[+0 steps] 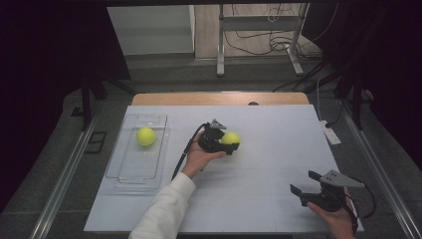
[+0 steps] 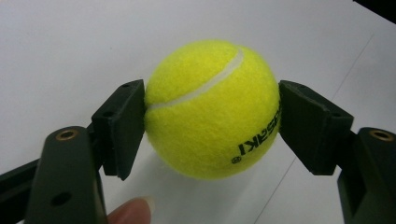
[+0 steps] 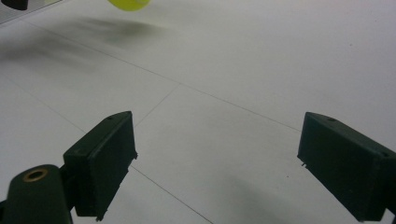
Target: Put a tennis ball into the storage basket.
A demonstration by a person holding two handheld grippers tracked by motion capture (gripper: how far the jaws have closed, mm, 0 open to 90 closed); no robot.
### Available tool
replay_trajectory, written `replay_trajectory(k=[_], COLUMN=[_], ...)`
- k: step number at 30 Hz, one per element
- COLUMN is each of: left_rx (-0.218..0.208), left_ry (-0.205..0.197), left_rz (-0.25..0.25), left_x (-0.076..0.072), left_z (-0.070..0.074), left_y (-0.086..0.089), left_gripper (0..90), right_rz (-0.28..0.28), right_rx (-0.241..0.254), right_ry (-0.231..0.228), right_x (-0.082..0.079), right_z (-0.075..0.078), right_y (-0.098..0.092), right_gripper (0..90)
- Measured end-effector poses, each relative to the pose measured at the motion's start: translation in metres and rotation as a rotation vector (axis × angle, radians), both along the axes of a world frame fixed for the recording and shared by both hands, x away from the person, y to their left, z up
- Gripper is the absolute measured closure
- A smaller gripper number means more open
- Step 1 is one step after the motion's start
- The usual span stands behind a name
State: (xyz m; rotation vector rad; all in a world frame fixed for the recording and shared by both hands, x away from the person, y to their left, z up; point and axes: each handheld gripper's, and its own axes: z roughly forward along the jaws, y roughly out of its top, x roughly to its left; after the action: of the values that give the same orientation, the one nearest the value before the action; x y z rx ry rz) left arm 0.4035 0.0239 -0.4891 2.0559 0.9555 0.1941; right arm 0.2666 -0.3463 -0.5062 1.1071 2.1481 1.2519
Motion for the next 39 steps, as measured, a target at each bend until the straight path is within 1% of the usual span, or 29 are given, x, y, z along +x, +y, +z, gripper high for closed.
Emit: replay_trajectory(k=[1,12,21,29,31,39], left_rx=[-0.007,-0.01,-0.043,-0.056,-0.065,-0.065], left_ry=[-0.009,-0.033,-0.06,-0.079,-0.084,-0.095], left_rz=[0.0,-0.006,0.001,-0.003,-0.001,0.0], left_x=[-0.002,-0.009,-0.017,-0.024,-0.026,-0.033], left_z=[0.002,0.007,0.016,0.021,0.021,0.023], left_y=[0.0,0.002,0.011,0.016,0.017,0.022], left_gripper=[27.7,27.7,27.7,27.7,27.7,27.6], right_rz=[0.0,0.0,0.0,0.0,0.0,0.0], right_rx=[0.0,0.002,-0.003,-0.005,-0.006,-0.003], right_ry=[0.0,-0.004,-0.001,-0.001,-0.002,-0.003], right_x=[0.0,0.0,0.0,0.0,0.0,0.0], right_z=[0.0,0.0,0.0,0.0,0.0,0.0], right_y=[0.0,0.0,0.001,0.001,0.001,0.001], right_gripper=[11.4,11.4,11.4,11.4,11.4,11.4])
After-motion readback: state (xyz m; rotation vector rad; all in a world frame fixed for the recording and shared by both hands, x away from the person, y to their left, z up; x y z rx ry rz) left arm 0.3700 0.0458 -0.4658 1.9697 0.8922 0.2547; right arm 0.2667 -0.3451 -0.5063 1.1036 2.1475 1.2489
